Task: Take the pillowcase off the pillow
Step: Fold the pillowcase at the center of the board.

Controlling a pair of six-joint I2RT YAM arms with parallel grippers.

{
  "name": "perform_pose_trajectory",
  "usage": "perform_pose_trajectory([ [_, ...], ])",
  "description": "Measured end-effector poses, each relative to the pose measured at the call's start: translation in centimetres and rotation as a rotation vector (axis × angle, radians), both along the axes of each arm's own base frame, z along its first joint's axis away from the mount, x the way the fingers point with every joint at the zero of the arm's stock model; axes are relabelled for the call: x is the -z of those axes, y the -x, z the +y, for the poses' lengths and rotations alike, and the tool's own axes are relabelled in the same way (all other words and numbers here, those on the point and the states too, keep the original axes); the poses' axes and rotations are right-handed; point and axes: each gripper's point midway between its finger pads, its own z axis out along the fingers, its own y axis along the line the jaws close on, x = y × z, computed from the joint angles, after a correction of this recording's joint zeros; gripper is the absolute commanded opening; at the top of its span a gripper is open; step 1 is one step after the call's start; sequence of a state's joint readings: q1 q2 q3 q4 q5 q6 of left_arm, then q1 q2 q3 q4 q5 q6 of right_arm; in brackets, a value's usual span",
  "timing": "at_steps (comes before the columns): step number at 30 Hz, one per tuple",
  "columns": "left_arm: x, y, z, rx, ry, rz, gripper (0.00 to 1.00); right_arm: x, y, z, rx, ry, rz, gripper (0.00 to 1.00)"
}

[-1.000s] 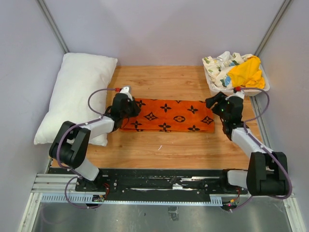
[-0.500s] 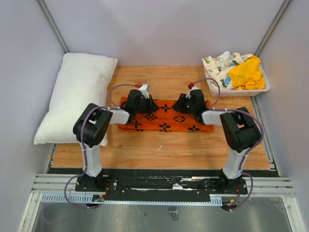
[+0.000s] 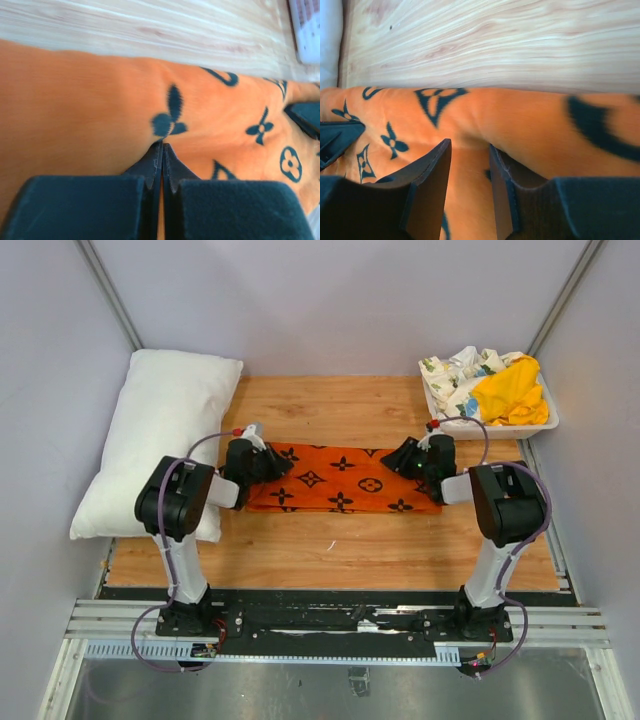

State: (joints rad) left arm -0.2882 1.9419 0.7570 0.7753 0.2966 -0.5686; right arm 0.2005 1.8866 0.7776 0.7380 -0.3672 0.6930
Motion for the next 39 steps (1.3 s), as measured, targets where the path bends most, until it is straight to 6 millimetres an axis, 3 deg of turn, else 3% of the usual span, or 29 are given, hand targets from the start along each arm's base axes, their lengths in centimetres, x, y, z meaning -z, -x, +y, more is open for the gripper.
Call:
perform_pose_trajectory([
  [4, -0.6, -0.6, 4.1, -0.114, -0.006, -0.008, 0.00, -0.2, -0.2, -4.4, 0.092, -0.022, 0.007, 0.39],
  [10, -2.0, -0.6, 6.4, -0.197, -0.037, -0.006, 0.01, -0.7, 0.1, -10.2, 0.236, -0.045, 0.018, 0.44],
  [15, -5.3, -1.4, 8.7, -0.249, -0.068, -0.012, 0.22, -2.4, 0.4, -12.8, 0.320, -0.047, 0.009, 0.61],
  [19, -9.2, -3.4, 10.9, -0.269, -0.082, -0.047, 0.36, -5.0, 0.8, -13.2, 0.335, -0.032, -0.022, 0.75],
  [21, -10.1, -4.0, 12.1, -0.274, -0.097, -0.047, 0.44, -6.6, 1.2, -13.4, 0.340, -0.016, -0.049, 0.77],
  [24, -9.0, -3.6, 13.2, -0.271, -0.128, -0.001, 0.60, -8.5, 1.7, -13.8, 0.346, 0.010, -0.085, 0.78],
  [28, -5.4, -1.8, 12.8, -0.229, -0.152, 0.093, 0.77, -9.0, 2.5, -14.4, 0.358, 0.033, -0.084, 0.79],
  [32, -2.5, 0.2, 12.0, -0.170, -0.141, 0.172, 0.80, -8.1, 3.5, -14.2, 0.351, 0.035, -0.049, 0.80],
  [39, -1.3, 2.4, 10.5, -0.064, 0.007, 0.199, 0.80, -7.2, 4.4, -13.6, 0.319, 0.021, -0.008, 0.81],
])
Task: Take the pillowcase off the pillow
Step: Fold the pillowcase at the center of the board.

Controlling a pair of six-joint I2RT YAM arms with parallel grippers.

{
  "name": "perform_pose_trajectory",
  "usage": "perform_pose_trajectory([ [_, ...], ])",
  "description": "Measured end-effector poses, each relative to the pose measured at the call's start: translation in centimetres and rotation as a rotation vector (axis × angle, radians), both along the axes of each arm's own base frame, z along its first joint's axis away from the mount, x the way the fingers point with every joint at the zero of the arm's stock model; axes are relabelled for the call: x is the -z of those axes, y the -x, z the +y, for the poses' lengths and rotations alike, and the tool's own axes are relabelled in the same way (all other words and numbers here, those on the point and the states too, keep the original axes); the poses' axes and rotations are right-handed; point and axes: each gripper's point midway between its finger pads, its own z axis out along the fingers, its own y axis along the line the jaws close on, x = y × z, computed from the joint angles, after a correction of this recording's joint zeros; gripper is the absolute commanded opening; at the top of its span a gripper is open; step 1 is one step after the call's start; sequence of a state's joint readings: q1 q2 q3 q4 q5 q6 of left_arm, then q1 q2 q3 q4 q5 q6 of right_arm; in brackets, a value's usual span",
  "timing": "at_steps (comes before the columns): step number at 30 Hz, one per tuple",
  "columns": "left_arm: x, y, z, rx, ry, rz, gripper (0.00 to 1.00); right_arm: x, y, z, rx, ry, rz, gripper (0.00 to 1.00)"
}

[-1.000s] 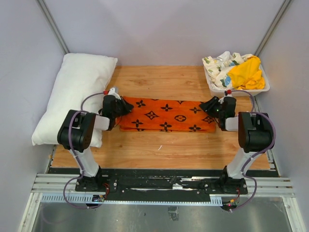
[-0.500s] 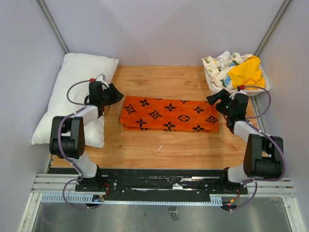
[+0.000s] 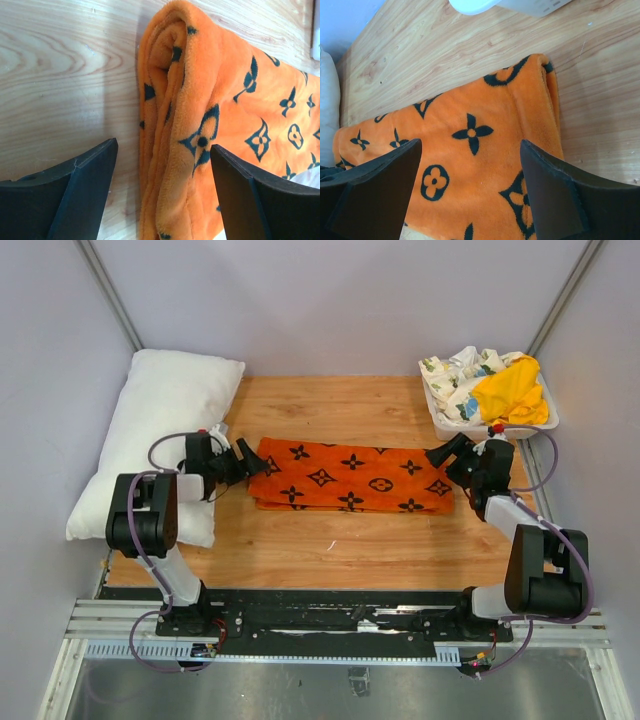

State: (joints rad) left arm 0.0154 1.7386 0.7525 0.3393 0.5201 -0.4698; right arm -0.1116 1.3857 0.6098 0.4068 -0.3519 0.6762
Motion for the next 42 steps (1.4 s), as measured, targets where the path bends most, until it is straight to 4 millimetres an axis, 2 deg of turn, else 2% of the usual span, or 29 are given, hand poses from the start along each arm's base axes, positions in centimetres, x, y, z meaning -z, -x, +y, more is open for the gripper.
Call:
perform_pose_trajectory([
  [13, 0.3, 3.4, -1.7, 0.069, 0.126, -0.024, 0.78, 0.1, 0.5, 0.8, -0.039, -0.027, 0.015, 0.84],
  [18, 0.2, 4.4, -2.9, 0.095, 0.175, -0.033, 0.70, 0.4, 0.5, 0.9, -0.043, -0.035, 0.022, 0.84],
  [26, 0.7, 5.0, -4.3, 0.095, 0.198, 0.016, 0.34, 0.5, 0.6, 1.3, -0.055, -0.051, 0.029, 0.85],
  [27, 0.7, 4.9, -4.3, 0.089, 0.196, 0.020, 0.27, 0.5, 0.6, 1.3, -0.056, -0.053, 0.030, 0.85],
  [29, 0.7, 4.8, -4.1, 0.074, 0.190, 0.029, 0.03, 0.5, 0.6, 1.4, -0.058, -0.057, 0.030, 0.85],
  [30, 0.6, 4.7, -4.0, 0.066, 0.186, 0.033, 0.00, 0.5, 0.6, 1.4, -0.059, -0.058, 0.030, 0.85],
  [37, -1.9, 3.1, -2.4, -0.024, 0.087, 0.037, 0.00, 0.4, 0.7, 1.7, -0.072, -0.073, 0.031, 0.85],
  [42, -6.5, 0.7, 0.7, -0.134, -0.063, -0.033, 0.00, 0.4, 0.8, 2.0, -0.077, -0.081, 0.035, 0.86],
])
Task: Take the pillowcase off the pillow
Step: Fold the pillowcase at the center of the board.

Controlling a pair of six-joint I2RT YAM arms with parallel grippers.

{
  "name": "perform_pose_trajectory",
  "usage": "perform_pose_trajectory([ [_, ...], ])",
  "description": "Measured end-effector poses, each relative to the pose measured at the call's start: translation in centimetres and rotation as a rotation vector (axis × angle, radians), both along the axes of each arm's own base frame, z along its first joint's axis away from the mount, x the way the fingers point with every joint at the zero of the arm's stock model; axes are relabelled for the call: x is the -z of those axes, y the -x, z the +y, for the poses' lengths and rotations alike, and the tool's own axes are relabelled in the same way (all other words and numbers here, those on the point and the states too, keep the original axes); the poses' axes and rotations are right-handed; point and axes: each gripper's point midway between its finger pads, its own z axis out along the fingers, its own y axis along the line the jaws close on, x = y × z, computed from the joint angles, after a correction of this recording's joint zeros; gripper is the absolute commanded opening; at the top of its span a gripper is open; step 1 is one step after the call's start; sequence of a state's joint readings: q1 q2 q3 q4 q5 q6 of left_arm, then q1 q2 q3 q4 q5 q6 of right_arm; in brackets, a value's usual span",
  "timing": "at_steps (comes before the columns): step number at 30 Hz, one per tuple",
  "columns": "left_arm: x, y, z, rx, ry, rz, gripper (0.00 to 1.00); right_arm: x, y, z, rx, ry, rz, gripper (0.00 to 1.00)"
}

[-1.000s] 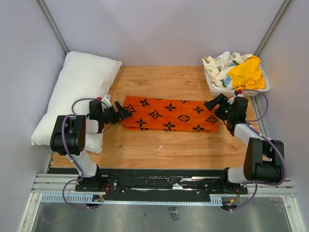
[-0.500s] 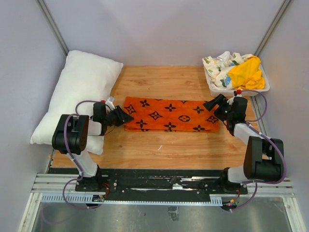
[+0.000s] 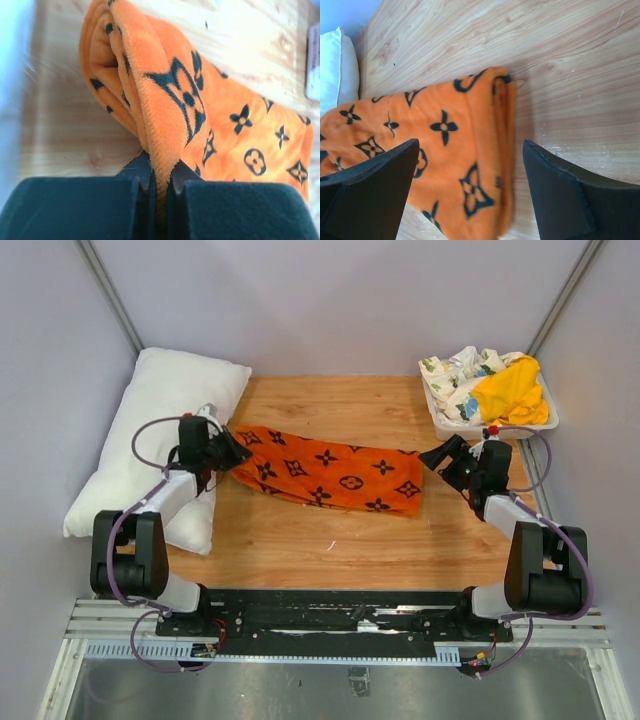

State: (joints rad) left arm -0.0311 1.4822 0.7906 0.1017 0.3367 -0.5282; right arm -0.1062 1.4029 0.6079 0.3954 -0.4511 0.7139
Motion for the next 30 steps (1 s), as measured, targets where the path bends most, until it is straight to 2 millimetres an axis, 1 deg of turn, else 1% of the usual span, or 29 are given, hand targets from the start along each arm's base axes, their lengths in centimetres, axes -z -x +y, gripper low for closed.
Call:
perform_pose_trajectory([
  [2, -2.1, -1.0, 1.3, -0.049, -0.065, -0.034, 0.00, 0.1, 0.1, 0.2, -0.005, -0.002, 0.005, 0.86],
  [5, -4.4, -1.9, 3.3, -0.123, -0.164, -0.063, 0.00, 0.1, 0.1, 0.3, -0.008, -0.003, 0.012, 0.86],
  [7, -5.2, -2.1, 4.3, -0.170, -0.233, -0.070, 0.00, 0.0, 0.1, 0.5, -0.014, -0.002, 0.013, 0.86],
  [9, -5.5, -2.0, 4.1, -0.193, -0.307, -0.067, 0.00, -0.1, 0.1, 1.0, -0.027, -0.002, 0.013, 0.86],
  [11, -5.6, -1.6, 2.5, -0.172, -0.371, -0.064, 0.00, -0.3, 0.1, 1.4, -0.036, -0.002, 0.010, 0.86],
  [13, -6.1, -1.3, -0.2, -0.126, -0.446, -0.077, 0.00, -0.3, 0.1, 1.6, -0.044, -0.003, 0.009, 0.86],
  [15, -6.9, -1.1, -3.5, -0.056, -0.533, -0.107, 0.00, -0.3, 0.2, 1.7, -0.046, -0.003, 0.012, 0.87],
  [18, -7.6, -1.4, -7.5, 0.030, -0.664, -0.143, 0.00, -0.1, 0.3, 1.8, -0.050, -0.005, 0.023, 0.87],
  [20, -7.7, -1.8, -10.3, 0.083, -0.761, -0.165, 0.00, 0.0, 0.5, 1.9, -0.057, -0.009, 0.033, 0.87],
  [22, -7.1, -1.9, -12.9, 0.143, -0.850, -0.180, 0.00, 0.2, 0.7, 2.0, -0.062, -0.013, 0.041, 0.87],
  [26, -5.4, -0.9, -17.4, 0.280, -1.019, -0.203, 0.00, 0.6, 0.9, 2.2, -0.074, -0.019, 0.058, 0.87],
  [30, -4.8, 0.3, -21.5, 0.396, -1.126, -0.250, 0.00, 0.8, 1.2, 2.3, -0.083, -0.019, 0.068, 0.88],
])
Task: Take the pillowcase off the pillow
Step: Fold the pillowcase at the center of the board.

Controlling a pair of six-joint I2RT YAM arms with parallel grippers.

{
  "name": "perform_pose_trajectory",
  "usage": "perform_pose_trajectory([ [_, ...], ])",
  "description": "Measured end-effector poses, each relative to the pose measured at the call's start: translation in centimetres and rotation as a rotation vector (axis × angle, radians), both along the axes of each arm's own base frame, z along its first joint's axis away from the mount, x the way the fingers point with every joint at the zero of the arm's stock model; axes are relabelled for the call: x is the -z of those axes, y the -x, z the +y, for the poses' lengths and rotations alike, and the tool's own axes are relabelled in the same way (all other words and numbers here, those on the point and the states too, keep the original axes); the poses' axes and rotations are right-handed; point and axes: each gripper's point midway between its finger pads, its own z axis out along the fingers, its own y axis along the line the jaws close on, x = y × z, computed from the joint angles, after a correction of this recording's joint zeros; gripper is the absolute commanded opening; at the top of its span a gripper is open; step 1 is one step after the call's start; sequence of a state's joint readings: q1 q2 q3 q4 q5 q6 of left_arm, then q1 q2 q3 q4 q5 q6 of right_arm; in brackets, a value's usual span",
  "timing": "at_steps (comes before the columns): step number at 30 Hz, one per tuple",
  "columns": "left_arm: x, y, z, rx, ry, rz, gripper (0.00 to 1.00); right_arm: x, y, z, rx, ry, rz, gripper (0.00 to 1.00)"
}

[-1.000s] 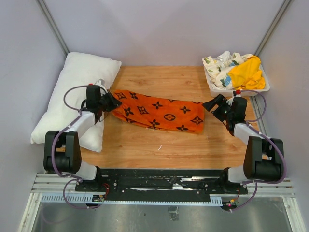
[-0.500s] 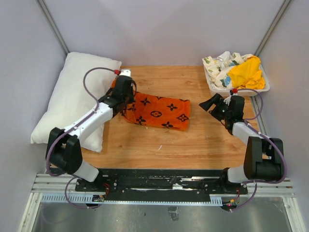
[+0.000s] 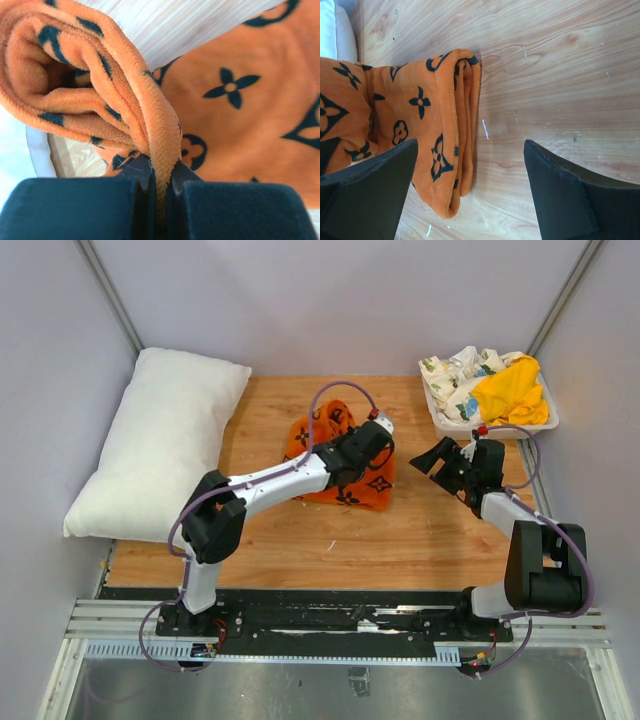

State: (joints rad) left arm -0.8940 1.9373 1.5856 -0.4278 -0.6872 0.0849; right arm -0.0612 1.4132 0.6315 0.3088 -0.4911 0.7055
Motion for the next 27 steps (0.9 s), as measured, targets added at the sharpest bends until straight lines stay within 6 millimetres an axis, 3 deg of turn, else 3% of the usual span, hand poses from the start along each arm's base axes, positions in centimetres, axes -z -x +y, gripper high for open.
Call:
perform_pose_trajectory([
  [3, -0.3, 0.7, -2.8, 0.065, -0.050, -0.010, 0.00, 0.0, 0.0, 0.0, -0.004, 0.000, 0.000, 0.88],
  [8, -0.9, 1.7, -5.3, 0.128, -0.072, -0.008, 0.00, 0.2, 0.1, 0.2, -0.012, -0.005, 0.007, 0.87],
  [13, -0.7, 2.3, -5.8, 0.149, -0.089, 0.006, 0.00, 1.7, 0.2, 0.3, -0.015, -0.016, 0.053, 0.77],
  [22, 3.7, 4.4, -6.4, 0.188, -0.171, 0.070, 0.00, 2.4, 0.5, 0.7, -0.026, -0.040, 0.084, 0.76],
  [25, 4.2, 5.1, -6.9, 0.204, -0.177, 0.077, 0.00, 2.4, 0.5, 0.7, -0.026, -0.041, 0.086, 0.75],
  [27, 4.3, 5.5, -7.2, 0.214, -0.173, 0.080, 0.00, 2.6, 0.5, 0.9, -0.030, -0.041, 0.090, 0.68],
])
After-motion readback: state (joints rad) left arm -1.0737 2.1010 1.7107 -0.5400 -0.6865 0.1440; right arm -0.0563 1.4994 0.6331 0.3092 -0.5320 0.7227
